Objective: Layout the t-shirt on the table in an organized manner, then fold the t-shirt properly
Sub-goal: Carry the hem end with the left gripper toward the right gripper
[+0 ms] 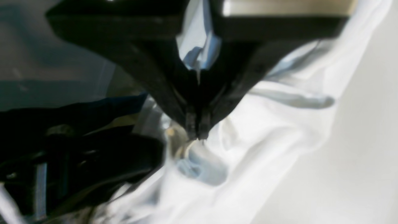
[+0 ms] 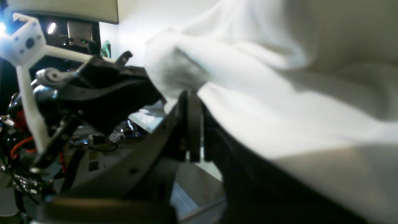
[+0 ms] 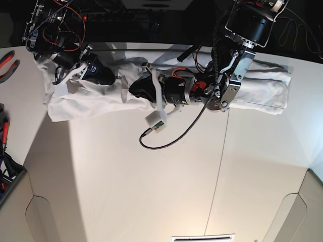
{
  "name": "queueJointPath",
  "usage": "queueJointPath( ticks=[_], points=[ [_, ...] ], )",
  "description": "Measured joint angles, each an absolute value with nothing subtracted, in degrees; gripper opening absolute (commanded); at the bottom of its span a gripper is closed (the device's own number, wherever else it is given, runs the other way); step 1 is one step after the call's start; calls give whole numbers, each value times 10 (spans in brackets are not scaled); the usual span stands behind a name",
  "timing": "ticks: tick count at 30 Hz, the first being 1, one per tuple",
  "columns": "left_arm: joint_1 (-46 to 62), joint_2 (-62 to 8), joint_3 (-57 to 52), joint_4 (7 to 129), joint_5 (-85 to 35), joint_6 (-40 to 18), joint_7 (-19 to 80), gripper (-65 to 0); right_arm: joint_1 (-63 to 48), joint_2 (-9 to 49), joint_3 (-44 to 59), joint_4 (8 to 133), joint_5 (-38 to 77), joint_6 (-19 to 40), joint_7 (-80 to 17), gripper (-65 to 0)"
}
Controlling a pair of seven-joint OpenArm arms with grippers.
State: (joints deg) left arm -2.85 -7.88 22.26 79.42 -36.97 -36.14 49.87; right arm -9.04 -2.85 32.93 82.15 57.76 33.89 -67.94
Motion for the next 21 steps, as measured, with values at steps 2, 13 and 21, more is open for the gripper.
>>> queueJointPath(
  ticks=[2,13,21],
  points=[
    [-29,-78,223,794,-324,-336,499,-650,-90,-29,329,822,578,336,-680,-650],
    [-32,-135,224,795,-201,-243,428,-650,-90,-12,401,860,577,335,-696,-650],
    [-33,-136,222,796,-208,-237,428,-650,-90,0,427,860,606,335,-701,-650]
  ],
)
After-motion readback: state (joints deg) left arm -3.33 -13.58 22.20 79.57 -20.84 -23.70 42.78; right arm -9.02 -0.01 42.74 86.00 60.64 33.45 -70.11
